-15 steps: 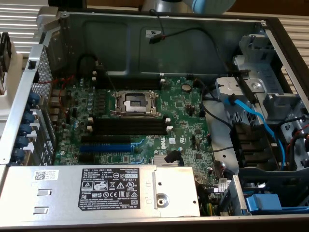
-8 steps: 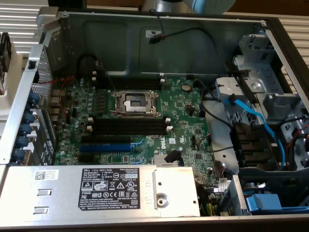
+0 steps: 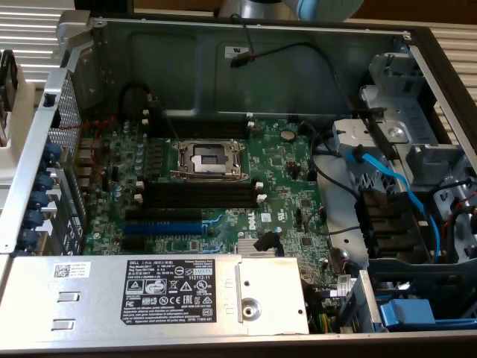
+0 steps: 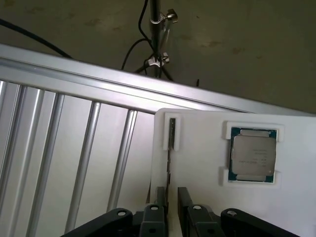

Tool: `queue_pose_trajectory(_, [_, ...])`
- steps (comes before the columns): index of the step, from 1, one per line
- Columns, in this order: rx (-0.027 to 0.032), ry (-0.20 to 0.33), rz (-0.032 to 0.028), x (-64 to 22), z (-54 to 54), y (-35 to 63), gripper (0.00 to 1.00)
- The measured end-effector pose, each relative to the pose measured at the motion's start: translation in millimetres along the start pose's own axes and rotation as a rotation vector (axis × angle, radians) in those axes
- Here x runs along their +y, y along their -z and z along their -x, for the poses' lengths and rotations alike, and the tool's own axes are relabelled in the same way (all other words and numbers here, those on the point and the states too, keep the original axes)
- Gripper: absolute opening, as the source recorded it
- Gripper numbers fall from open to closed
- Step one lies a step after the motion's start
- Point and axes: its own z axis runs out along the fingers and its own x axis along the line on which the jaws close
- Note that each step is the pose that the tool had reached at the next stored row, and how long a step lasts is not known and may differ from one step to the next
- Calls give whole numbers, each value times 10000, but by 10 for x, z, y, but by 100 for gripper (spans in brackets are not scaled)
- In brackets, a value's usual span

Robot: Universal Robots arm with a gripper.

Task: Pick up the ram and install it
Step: 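Pick up the ram and move it above insertion slot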

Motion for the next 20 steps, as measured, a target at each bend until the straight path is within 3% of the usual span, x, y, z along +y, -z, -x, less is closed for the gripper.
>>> queue_pose_trajectory(20, [-2,0,0,-6,-42,-150,24])
